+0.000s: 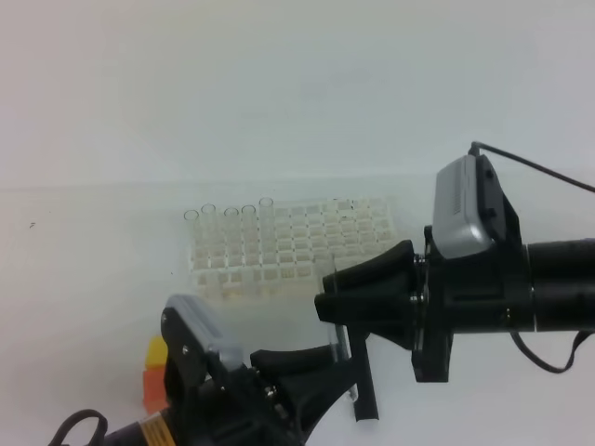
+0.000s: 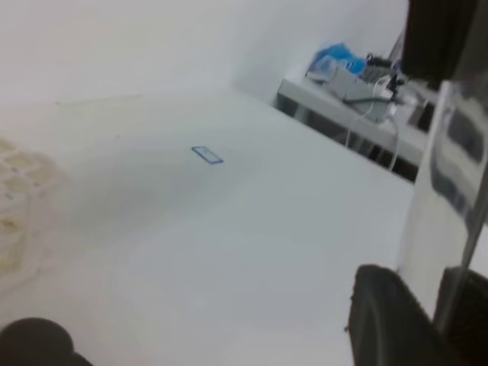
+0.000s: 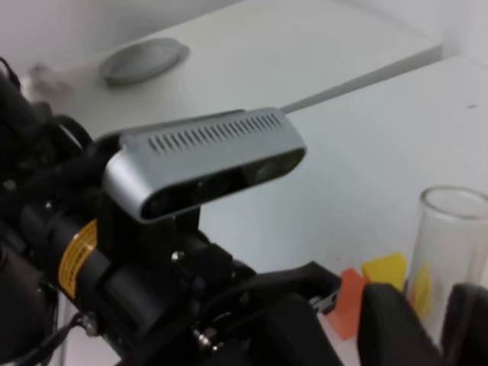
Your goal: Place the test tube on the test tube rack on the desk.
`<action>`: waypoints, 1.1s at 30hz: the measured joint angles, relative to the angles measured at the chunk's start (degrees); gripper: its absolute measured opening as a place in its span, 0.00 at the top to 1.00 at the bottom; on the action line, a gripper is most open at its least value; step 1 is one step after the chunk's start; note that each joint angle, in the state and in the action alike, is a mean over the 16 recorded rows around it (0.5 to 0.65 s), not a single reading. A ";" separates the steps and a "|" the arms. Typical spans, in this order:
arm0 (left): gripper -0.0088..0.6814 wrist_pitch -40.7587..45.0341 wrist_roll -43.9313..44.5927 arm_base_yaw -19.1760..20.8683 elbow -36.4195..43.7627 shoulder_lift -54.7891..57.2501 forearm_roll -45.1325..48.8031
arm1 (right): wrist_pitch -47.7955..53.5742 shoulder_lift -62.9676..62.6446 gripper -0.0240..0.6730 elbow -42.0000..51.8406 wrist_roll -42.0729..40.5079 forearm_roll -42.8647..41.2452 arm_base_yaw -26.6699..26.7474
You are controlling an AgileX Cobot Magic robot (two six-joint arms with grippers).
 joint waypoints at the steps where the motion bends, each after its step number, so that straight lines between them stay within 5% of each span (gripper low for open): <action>1: 0.83 -0.15 -1.07 -0.01 -0.06 -0.03 -0.01 | 0.07 0.24 0.55 -0.37 -0.23 -0.05 0.01; 8: 0.79 -0.92 -11.67 -0.05 -0.31 -0.23 -0.47 | -0.14 1.05 0.77 -3.16 -1.85 -0.56 0.20; 23: 0.52 0.76 -28.36 -0.05 -0.12 0.04 -1.33 | 0.02 0.90 0.78 -7.07 -5.79 -0.67 0.57; 27: 0.54 1.01 -28.58 -0.05 -0.07 0.09 0.42 | -0.60 0.46 0.78 -7.44 -6.18 -0.65 0.57; 33: 0.71 0.98 -28.76 -0.05 -0.07 -0.54 5.80 | -3.52 -2.10 0.78 -7.98 -6.61 -1.21 0.55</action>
